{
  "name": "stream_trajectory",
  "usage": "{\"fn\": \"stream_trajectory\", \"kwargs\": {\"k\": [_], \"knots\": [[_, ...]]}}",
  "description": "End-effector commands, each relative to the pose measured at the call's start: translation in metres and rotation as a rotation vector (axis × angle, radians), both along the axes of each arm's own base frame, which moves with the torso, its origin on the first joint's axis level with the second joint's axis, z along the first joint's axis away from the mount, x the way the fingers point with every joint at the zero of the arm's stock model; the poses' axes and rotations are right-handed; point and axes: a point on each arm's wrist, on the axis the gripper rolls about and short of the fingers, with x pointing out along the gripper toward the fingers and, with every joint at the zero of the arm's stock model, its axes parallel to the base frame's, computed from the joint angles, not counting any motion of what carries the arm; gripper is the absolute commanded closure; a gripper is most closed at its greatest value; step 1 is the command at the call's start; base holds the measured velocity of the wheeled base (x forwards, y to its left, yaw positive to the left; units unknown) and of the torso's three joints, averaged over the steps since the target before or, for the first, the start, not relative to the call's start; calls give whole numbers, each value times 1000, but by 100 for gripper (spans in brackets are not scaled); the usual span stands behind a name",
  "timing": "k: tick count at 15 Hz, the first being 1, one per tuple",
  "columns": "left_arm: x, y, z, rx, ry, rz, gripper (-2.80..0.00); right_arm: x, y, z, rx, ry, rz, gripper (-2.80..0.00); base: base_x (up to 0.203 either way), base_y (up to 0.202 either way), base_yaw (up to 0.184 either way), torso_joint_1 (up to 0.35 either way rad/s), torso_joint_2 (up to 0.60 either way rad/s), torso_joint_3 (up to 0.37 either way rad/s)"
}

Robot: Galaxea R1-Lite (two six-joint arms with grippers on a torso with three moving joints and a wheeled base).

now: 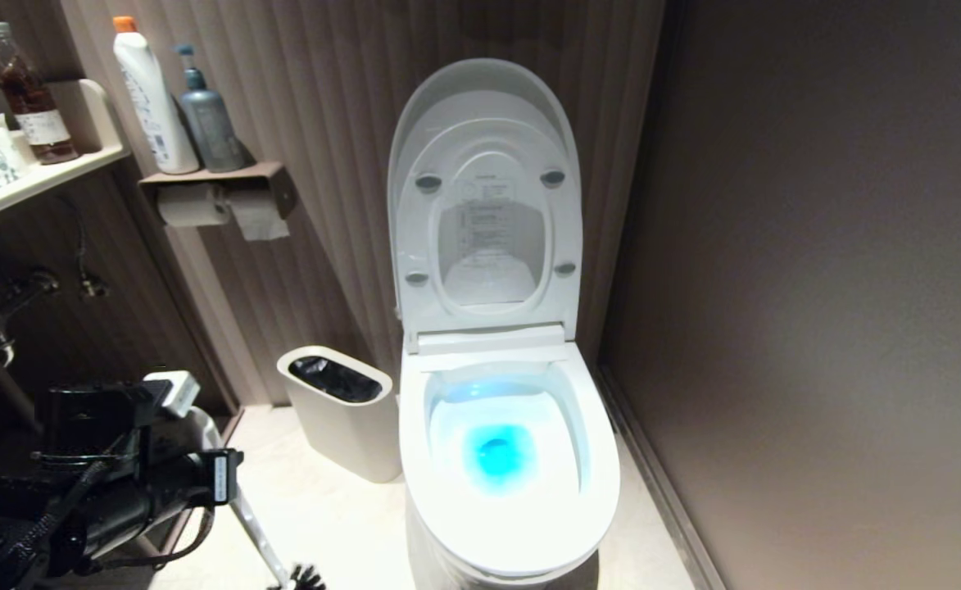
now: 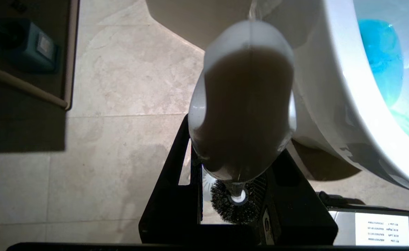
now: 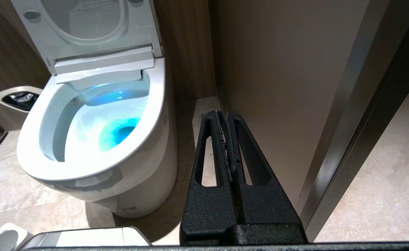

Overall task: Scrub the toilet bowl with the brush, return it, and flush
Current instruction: Put the toilet brush back

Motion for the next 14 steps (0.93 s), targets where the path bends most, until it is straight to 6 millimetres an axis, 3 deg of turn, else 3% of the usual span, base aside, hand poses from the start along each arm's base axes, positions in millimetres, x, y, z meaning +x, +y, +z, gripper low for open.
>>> {"fn": "stream_trajectory", "kwargs": {"k": [1, 5, 11, 14], "knots": [[11, -8, -36, 15, 63, -8, 0, 0, 0, 0, 2, 0, 0, 0, 0, 0, 0, 0, 0, 0], [18, -11, -78, 52, 64, 16, 0, 0, 0, 0, 1, 0, 0, 0, 0, 0, 0, 0, 0, 0], [3, -10, -133, 87, 144, 5, 0, 0, 0, 0, 0, 0, 0, 0, 0, 0, 0, 0, 0, 0], [0, -9, -139, 112, 168, 22, 0, 0, 0, 0, 0, 0, 0, 0, 0, 0, 0, 0, 0, 0]]}}
